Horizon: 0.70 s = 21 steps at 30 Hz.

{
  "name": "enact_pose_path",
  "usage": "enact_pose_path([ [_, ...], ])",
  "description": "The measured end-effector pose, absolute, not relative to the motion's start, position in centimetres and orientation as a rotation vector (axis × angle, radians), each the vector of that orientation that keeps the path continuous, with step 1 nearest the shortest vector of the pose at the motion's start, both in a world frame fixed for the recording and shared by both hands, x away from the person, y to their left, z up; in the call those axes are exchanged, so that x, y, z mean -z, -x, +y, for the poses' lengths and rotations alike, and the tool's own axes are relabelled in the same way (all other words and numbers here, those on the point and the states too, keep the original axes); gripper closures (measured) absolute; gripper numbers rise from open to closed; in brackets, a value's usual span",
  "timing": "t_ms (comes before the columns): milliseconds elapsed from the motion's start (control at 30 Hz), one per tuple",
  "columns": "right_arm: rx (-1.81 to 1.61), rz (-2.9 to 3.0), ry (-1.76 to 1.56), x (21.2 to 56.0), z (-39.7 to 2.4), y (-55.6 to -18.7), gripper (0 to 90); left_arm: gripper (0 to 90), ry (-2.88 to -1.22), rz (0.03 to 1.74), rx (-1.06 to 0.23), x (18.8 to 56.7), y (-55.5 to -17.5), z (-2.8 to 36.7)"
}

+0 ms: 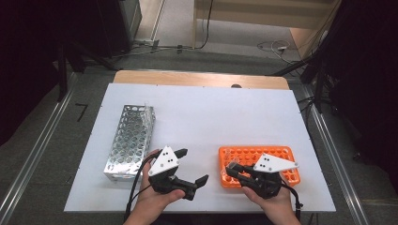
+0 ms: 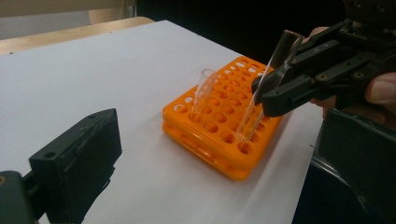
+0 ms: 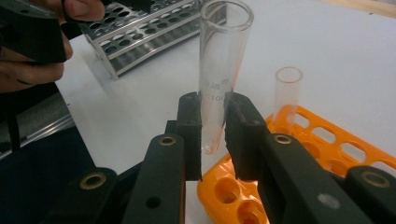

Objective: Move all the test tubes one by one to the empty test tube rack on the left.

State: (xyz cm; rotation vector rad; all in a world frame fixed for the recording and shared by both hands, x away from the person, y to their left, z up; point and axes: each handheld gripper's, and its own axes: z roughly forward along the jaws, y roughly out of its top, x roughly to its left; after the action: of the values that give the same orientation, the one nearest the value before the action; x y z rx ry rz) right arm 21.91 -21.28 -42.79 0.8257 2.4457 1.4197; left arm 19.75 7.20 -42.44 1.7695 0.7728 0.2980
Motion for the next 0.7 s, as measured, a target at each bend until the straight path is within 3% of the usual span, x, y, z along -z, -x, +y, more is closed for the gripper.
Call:
enact_pose_path([
  [400, -1.418, 2.510, -0.753, 43.2, -19.5, -21.0, 74.4, 3.2, -1.770, 0.728, -0.256, 42.1, -19.2, 6.2],
  [700, -1.411, 2.550, -0.717, 43.5, -18.6, -20.6, 74.4, 19.0, -1.785, 0.712, -0.248, 42.1, -18.8, 5.0],
])
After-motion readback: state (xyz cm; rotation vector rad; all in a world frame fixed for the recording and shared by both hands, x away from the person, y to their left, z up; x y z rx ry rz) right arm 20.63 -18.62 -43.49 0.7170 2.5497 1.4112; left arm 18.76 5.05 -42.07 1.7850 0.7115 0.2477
